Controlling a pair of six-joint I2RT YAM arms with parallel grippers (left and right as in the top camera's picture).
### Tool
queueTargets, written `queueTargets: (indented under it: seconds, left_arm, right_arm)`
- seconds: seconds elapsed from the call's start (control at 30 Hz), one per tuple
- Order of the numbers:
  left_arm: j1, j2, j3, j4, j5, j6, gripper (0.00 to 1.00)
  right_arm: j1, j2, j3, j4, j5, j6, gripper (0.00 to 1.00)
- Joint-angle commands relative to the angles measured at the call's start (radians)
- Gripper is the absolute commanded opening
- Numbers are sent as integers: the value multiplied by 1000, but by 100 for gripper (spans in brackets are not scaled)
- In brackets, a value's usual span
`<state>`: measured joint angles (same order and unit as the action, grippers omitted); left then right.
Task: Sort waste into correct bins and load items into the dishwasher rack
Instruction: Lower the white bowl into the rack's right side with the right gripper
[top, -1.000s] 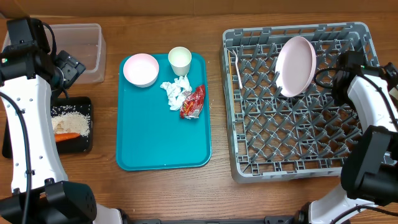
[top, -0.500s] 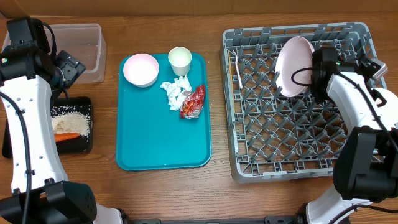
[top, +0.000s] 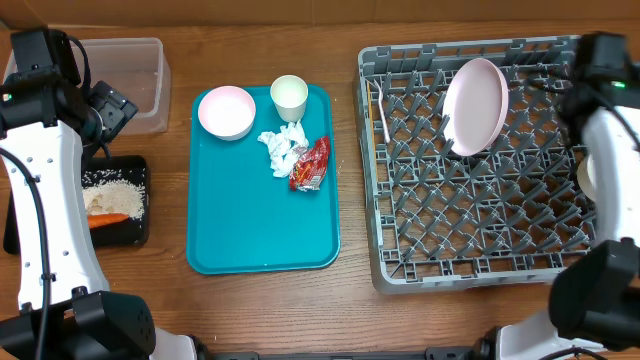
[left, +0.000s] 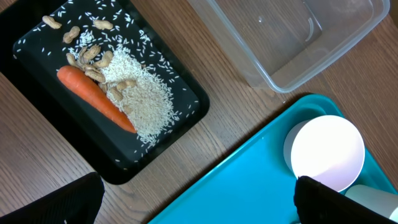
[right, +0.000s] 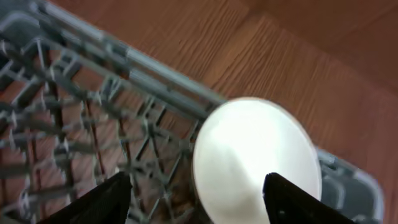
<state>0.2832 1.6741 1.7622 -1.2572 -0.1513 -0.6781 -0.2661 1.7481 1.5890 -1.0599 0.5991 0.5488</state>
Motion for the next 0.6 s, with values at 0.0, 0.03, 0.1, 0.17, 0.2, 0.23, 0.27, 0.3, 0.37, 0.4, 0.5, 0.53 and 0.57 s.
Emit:
queueTargets:
  seconds: [0.0, 0.03, 0.1, 0.17, 0.2, 0.23, 0.27, 0.3, 0.37, 0.4, 0.5, 0.53, 0.57]
  left_arm:
    - [-2, 3, -3, 1, -13, 5, 100]
    - [-2, 3, -3, 1, -13, 5, 100]
    - [-2, 3, -3, 1, -13, 5, 100]
    - [-2, 3, -3, 1, -13, 5, 100]
    - [-3, 3, -3, 2, -13, 5, 100]
    - [-2, 3, -3, 1, -13, 5, 100]
    - [-2, 3, -3, 1, -13, 5, 100]
    - [-2, 3, -3, 1, -13, 5, 100]
    - [-2, 3, -3, 1, -13, 5, 100]
    - [-2, 3, -3, 1, -13, 5, 100]
    - [-2, 3, -3, 1, -13, 5, 100]
    - [-2, 3, -3, 1, -13, 5, 100]
    - [-2, 3, -3, 1, -13, 5, 100]
  right_arm:
    - [-114, -14, 13, -31, -324, -86, 63]
    - [-160, -14, 12, -53, -393, -86, 56]
    - [-199, -14, 9, -78, -458, -87, 49]
    - [-225, -14, 6, -104, -505, -94, 47]
    - [-229, -14, 2, -106, -527, -112, 47]
    - [-229, -14, -2, -105, -544, -128, 47]
    - [-229, -14, -8, -100, -565, -153, 48]
    - [-228, -14, -14, -93, -578, -170, 49]
    - [-217, -11, -18, -87, -594, -183, 49]
    - [-211, -10, -18, -85, -595, -183, 50]
    - [-199, -8, -18, -78, -594, -183, 51]
    - [-197, -7, -18, -78, -593, -183, 51]
    - [-197, -5, -18, -79, -593, -183, 51]
